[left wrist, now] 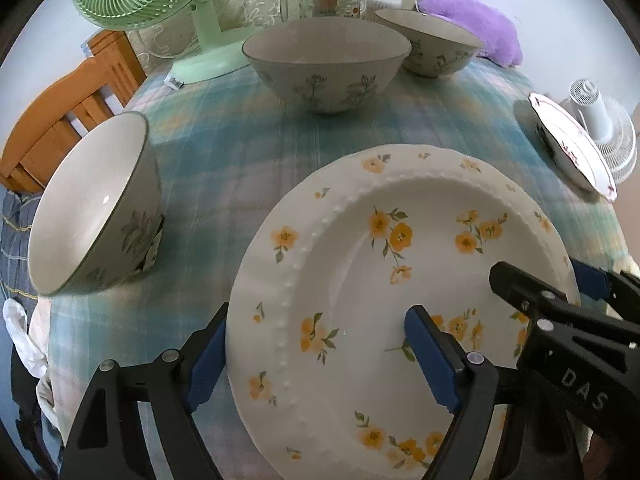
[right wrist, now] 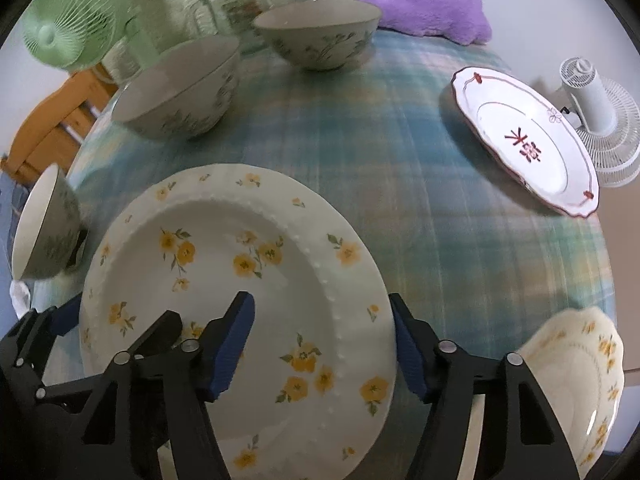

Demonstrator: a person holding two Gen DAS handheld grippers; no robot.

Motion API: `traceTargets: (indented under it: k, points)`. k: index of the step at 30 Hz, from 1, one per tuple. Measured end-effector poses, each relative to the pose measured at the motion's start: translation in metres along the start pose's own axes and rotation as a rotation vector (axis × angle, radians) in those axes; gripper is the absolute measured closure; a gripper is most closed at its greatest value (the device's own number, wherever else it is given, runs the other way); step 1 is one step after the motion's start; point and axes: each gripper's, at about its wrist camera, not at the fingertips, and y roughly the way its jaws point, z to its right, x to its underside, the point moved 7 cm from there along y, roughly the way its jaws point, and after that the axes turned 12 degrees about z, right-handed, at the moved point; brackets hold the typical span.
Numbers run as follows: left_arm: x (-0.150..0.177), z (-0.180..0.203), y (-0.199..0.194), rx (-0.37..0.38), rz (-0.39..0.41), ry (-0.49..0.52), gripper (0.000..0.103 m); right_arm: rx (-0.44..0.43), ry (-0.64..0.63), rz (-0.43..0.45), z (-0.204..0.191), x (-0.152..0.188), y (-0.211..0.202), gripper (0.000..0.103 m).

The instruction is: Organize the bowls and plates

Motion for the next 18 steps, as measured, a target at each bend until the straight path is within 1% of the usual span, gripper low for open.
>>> traceTargets:
  k: [3,9,18]
  points:
    - [0.0023,0.0005,-0.0015,-0.003,0.013,0.009,0.019,0.018,-0.04,0.015,-0.0041,0.0047,-0.0016,0.038]
    - [0.0008,0.0019,0.0013,-0.023,0.033,-0.01,0.014,0.035,-0.03,0.034,-0.0037,0.0043,0.0016,0.038]
    - [0.0011,-0.0018,-0.0084,-0.018,0.026,-0.022,0.017,0.053,-0.021,0.015,-0.0046,0.0021,-0.0039,0.038]
